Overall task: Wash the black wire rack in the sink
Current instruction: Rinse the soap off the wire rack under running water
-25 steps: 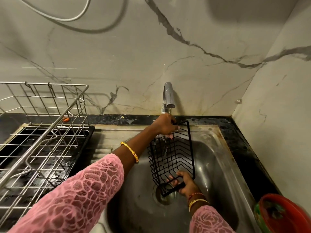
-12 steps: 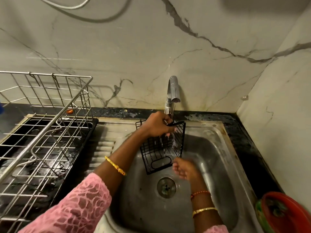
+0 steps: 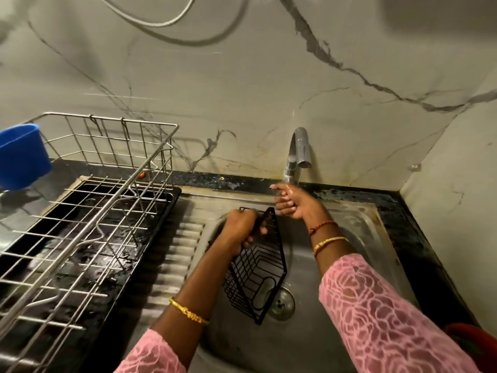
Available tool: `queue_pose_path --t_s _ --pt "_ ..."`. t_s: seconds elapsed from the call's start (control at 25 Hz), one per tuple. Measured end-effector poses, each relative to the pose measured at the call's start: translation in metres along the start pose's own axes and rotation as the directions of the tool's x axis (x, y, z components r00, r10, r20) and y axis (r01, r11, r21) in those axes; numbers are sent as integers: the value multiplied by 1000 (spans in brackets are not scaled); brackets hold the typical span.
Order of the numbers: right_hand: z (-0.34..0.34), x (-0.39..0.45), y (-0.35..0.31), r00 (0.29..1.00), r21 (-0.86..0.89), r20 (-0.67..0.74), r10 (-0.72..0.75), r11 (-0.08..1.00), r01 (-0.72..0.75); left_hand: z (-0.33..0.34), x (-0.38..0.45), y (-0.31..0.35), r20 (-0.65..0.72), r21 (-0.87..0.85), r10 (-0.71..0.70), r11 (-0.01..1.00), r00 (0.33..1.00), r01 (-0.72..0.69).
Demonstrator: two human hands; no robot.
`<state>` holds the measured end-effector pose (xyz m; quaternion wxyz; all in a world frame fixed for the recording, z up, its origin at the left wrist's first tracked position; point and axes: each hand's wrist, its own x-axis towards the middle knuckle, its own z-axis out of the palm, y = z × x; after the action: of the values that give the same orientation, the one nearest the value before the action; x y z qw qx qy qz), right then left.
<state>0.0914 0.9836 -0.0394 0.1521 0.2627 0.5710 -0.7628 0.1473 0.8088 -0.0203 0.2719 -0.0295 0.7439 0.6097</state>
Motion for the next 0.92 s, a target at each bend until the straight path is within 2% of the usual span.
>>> queue_pose_path --t_s 0.08,0.12,0.16,0.2,0.24,0.28,0.32,0.36,0.48,0.56,0.64,0.8,0.92 --pt "5 3 -2 979 -273 -177 -106 960 55 5 -3 -4 2 24 -14 1000 1000 14" --pt "3 7 -1 924 -434 -287 -254 894 111 7 -3 -5 -4 29 -20 999 1000 20" --pt "0 11 0 827 -605 -345 -445 779 166 8 -1 -5 -12 25 -24 999 1000 24" --pt "-3 15 3 754 -775 -290 -589 607 175 9 1 -5 -21 15 -26 1000 999 26" --pt "-6 21 6 741 -903 -170 -650 403 146 9 2 -5 -27 0 -30 1000 999 30" --pt "-8 25 9 758 -968 -67 -649 225 107 8 3 -6 -30 -13 -35 999 999 35" --pt "-9 29 12 768 -990 -21 -640 123 75 8 3 -6 -28 -20 -42 999 999 41" --pt "-9 32 14 754 -993 -21 -656 102 60 9 3 -6 -24 -21 -48 999 999 48" --pt "-4 40 19 656 -993 -59 -753 111 38 11 4 -10 -2 4 -59 998 998 59" --pt "1 44 21 647 -995 -88 -758 99 -18 12 6 -14 2 23 -50 999 999 49" --pt "1 50 23 619 -978 -160 -769 208 5 14 6 -17 11 60 -22 998 1000 21" --pt "0 55 21 560 -891 -285 -778 430 144 17 8 -23 48 150 37 988 998 -44" --pt "-2 51 21 505 -733 -461 -730 634 246 21 10 -25 58 189 40 981 998 -50"
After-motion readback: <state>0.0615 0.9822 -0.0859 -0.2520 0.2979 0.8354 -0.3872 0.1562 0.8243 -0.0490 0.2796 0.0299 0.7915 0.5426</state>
